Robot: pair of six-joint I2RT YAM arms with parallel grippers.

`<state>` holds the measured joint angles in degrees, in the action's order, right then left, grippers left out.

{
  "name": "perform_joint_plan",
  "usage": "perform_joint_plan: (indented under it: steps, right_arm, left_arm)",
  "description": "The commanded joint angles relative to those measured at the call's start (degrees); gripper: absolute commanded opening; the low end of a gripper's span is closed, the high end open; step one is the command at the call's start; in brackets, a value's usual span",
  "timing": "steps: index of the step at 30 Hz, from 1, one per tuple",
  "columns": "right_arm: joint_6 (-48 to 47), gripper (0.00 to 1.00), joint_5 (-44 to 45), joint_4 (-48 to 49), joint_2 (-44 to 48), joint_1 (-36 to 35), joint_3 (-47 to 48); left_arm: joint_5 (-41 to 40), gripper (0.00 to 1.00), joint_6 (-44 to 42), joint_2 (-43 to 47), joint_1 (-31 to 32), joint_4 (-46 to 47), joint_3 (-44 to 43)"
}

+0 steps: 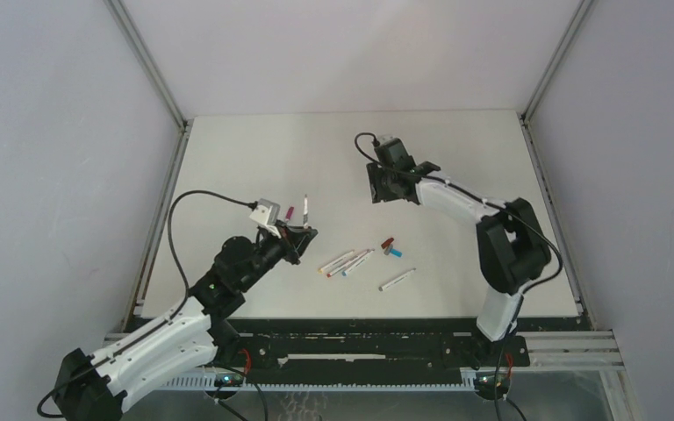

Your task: Insert the pens into the pen caps

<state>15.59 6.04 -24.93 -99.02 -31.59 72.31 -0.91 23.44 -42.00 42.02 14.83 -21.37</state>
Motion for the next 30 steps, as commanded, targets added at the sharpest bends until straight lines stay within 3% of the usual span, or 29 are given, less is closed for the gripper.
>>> perform_joint_plan:
  steps: [1,11,30]
  right_arm:
    - [-3.96,0.47,3.75,-2.01,-7.8,1.54,9.84]
    - [-5.52,0.4,3.11,-6.33,-22.16,4.54,23.64]
    - [-7.4,0.27,2.05,-9.72,-31.97,7.59,33.61]
  left_arm:
    - [-6.55,0.0,2.45,5.74,-0.93,0.24,2.53]
    - [-8.69,0.0,3.62,9.18,-1.41,-3.16,3.26]
    - [-7.53,0.0,4.22,6.51,-1.34,-2.23,1.88]
